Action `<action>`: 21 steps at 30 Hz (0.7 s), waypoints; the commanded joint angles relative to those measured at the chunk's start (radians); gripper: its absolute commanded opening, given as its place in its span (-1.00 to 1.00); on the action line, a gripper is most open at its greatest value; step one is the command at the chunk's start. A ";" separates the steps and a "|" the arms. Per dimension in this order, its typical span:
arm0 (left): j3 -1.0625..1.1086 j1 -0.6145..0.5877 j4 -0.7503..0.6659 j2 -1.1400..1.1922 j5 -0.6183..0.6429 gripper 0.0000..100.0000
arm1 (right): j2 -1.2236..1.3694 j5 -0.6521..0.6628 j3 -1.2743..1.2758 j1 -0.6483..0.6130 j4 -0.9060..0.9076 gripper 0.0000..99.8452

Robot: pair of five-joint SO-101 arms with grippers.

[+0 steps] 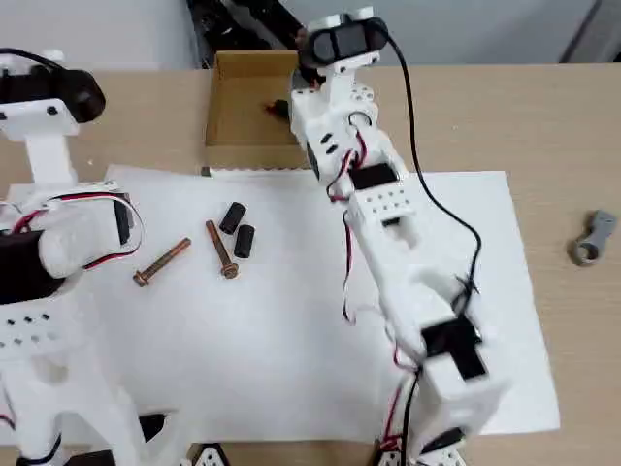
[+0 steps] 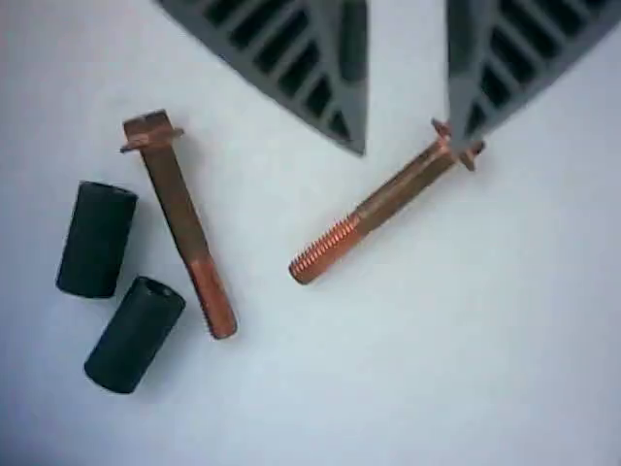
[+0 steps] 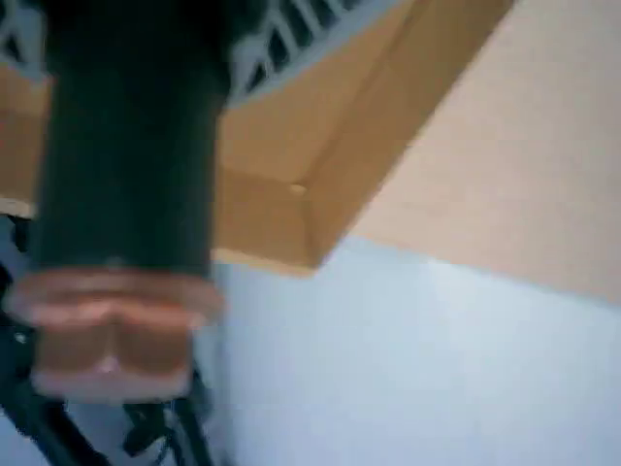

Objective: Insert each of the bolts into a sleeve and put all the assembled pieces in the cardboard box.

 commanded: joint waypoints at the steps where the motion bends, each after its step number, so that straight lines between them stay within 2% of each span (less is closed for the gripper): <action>1: -0.002 -0.002 0.015 -0.017 -0.011 -0.91 | 0.125 -0.011 -0.216 0.027 -0.022 -0.99; 5: -0.002 0.005 0.017 -0.017 -0.011 -0.91 | 0.280 -0.011 -0.338 0.027 -0.022 -0.99; 11: -0.001 0.005 0.017 -0.017 -0.058 -0.91 | 0.464 -0.009 -0.446 0.025 -0.022 -0.76; 21: 0.056 0.005 0.012 -0.008 -0.058 -0.90 | 0.521 -0.009 -0.456 0.025 -0.022 -0.77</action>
